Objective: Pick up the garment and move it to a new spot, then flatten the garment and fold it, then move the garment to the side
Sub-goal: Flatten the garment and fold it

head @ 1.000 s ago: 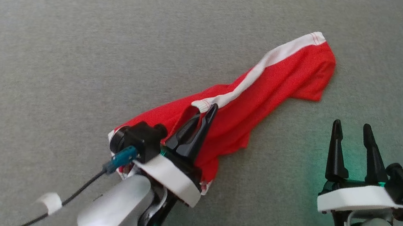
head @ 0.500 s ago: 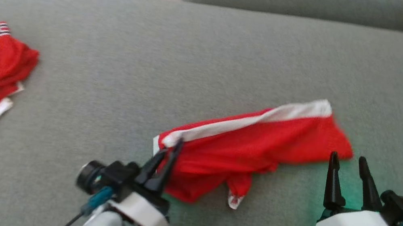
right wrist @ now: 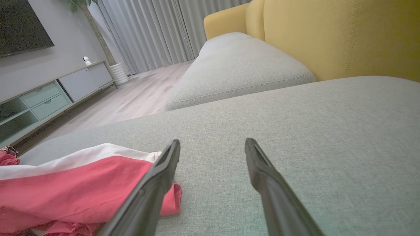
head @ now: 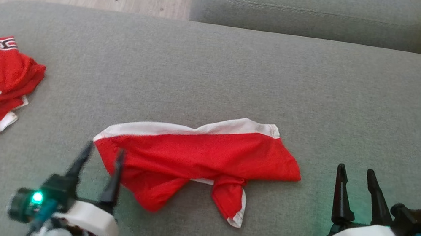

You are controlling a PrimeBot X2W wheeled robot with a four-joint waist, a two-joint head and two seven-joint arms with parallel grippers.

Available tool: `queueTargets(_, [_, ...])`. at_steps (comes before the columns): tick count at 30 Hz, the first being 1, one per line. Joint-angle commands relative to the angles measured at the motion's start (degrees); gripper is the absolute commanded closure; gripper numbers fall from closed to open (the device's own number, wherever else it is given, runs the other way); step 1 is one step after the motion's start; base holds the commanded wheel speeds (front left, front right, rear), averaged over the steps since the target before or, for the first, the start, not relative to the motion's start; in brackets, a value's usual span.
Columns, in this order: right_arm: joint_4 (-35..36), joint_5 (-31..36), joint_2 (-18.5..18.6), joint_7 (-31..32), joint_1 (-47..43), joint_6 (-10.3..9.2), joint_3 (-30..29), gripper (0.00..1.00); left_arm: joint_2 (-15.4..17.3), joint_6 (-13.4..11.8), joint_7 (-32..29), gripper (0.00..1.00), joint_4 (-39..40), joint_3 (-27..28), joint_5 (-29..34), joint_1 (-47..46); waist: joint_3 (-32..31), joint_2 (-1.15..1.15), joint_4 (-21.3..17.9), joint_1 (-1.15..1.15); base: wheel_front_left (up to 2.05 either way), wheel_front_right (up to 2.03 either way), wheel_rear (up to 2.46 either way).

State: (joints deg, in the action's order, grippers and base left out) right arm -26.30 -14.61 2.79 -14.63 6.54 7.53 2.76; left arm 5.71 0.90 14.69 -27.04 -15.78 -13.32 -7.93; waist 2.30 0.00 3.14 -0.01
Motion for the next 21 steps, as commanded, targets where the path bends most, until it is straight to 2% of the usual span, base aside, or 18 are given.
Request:
queueTargets(1, [2.3,-0.4,0.1,-0.4,0.8,-0.04,1.4,0.00,0.5,-1.0,0.3,0.00,2.1,3.7,0.9,-1.4,-0.1,0.00,-0.4,0.01,0.00,0.00,0.00])
queueTargets(8, [4.8,-0.7,0.1,-0.4,1.2,-0.04,1.4,0.00,-0.6,-2.8,0.3,0.00,4.3,7.9,3.4,0.4,-0.1,0.00,-1.2,0.01,0.00,0.00,0.00])
queueTargets(11, [6.0,-0.7,0.1,-0.4,1.0,-0.04,1.3,0.00,-1.5,-4.3,0.3,0.00,5.6,10.0,4.7,1.8,-0.3,0.00,-1.5,0.01,0.00,0.00,0.00])
queueTargets(21, [3.9,0.3,0.1,-0.4,2.2,-0.04,3.5,0.00,-2.6,-3.8,0.3,0.00,6.0,10.3,6.1,2.1,1.0,0.00,-0.8,0.01,0.00,0.00,0.00])
